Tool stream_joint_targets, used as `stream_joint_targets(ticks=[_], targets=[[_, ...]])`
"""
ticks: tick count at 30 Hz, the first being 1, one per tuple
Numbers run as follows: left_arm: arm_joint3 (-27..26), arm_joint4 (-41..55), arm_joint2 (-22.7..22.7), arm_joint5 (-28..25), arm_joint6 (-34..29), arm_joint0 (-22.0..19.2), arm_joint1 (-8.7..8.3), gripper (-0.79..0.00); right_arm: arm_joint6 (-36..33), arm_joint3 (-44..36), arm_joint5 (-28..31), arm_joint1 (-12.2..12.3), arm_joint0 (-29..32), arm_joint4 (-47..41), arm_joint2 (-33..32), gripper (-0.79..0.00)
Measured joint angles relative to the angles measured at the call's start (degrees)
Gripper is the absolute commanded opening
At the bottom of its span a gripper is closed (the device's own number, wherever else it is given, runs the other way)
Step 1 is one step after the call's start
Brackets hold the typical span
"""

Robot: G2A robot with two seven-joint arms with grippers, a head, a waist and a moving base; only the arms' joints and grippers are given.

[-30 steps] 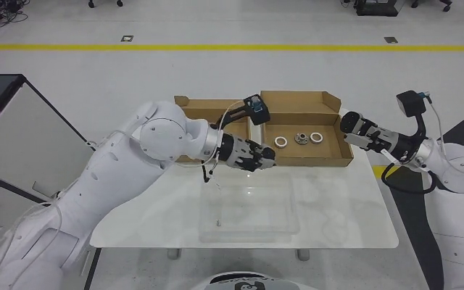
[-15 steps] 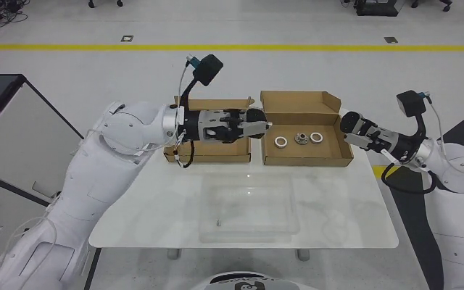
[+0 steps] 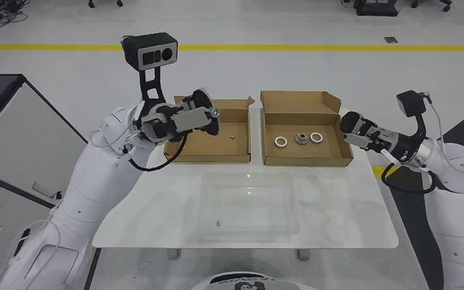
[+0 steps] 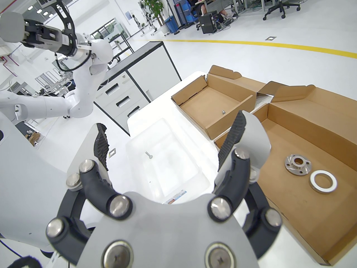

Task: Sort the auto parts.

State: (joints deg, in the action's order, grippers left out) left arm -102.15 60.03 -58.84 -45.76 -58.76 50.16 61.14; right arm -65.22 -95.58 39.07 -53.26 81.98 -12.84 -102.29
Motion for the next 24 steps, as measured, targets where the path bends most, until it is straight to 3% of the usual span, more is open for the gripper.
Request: stream_joint_targets(ticks=[8,14,24], targets=[[-3.11,10.19,-1.57,1.32,-1.13,1.76,2.71,-0.785,0.0,0.0,0.0,0.0,0.0,0.0,0.0,0.0],[-3.27,15.54,-5.81,6.23,-6.08,3.67,6.02,-0.785,0.0,0.0,0.0,0.0,0.0,0.0,0.0,0.0],[0.4,10.55,-11.83,13.77,-13.58,5.42,11.66,-0.785,0.0,0.0,0.0,0.0,0.0,0.0,0.0,0.0]])
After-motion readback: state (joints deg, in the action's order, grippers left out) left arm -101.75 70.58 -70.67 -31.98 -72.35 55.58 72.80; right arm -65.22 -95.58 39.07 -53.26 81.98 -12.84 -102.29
